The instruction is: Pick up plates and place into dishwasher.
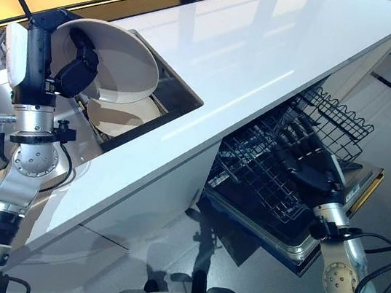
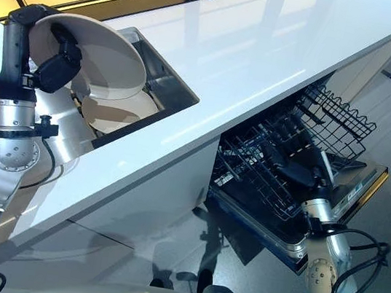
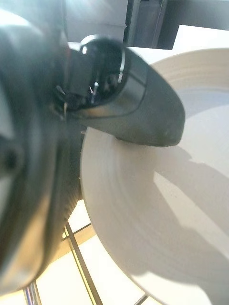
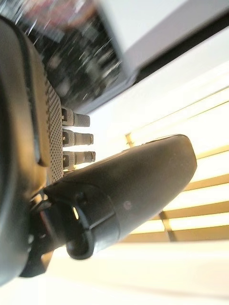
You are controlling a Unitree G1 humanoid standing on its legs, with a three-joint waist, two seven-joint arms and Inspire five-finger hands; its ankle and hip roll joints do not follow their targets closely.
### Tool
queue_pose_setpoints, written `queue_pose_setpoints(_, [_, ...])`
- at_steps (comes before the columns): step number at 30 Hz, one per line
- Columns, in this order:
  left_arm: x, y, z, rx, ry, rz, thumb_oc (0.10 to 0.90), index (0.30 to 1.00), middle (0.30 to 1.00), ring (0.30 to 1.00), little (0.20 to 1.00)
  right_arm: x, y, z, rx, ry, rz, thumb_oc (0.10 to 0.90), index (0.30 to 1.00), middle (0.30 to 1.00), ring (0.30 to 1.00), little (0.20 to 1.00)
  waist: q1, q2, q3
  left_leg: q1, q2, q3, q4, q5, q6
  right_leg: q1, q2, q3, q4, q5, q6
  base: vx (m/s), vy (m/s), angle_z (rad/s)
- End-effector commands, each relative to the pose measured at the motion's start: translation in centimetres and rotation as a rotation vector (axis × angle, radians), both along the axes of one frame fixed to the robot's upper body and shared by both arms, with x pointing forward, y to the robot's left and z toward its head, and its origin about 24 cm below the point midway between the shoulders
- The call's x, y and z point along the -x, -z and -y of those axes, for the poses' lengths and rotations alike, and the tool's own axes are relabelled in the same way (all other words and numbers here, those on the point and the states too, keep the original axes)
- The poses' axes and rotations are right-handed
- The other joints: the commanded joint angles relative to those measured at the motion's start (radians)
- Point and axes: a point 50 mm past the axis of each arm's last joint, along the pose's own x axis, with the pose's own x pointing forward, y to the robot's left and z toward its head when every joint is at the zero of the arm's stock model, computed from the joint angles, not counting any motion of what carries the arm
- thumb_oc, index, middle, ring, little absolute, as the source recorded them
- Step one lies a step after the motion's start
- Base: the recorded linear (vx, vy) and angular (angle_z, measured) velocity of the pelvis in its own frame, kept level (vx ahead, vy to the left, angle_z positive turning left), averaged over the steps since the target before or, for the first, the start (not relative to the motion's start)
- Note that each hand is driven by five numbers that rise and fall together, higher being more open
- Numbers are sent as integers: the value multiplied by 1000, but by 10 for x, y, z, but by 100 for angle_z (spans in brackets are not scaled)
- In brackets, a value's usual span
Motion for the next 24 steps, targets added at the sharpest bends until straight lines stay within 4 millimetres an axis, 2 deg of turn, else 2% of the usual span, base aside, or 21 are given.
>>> queue_pose_setpoints(1, [2,-47,7,24,66,223,100,300,300,300,200,2,-97,1,262,105,504,800,900,900,900,900,-25,36,-79,-40,-29,20,7,-55,7,-39,2,-20,155,-152,86,0,0,0])
queue_pose_setpoints(4, [-2,-50,18,12,102,229,100,300,300,300,200,3,-115,-10,341,50,589,800,900,900,900,900,-26,39,-77,-36,-32,18,8,-59,10,-41,4,-13,160,-152,85,0,0,0])
queue_pose_setpoints(11, [-3,-53,49,-29,213,274,100,300,300,300,200,-9,-126,-43,404,-124,630,800,900,900,900,900,1,34,-85,-35,-35,10,9,-62,2,-26,5,-24,138,-146,83,7,-1,-1])
queue_pose_setpoints(18, [-1,-65,83,-108,318,346,100,300,300,300,200,-15,-140,-70,362,-212,698,800,900,900,900,900,19,27,-82,-33,-34,-7,10,-61,5,-28,-1,-42,166,-159,83,2,-17,7])
queue_pose_setpoints(24, [-2,-69,96,-170,331,363,100,300,300,300,200,-18,-144,-89,310,-337,705,800,900,900,900,900,30,27,-88,-34,-34,-21,7,-59,-2,-17,0,-51,156,-158,83,22,-21,5])
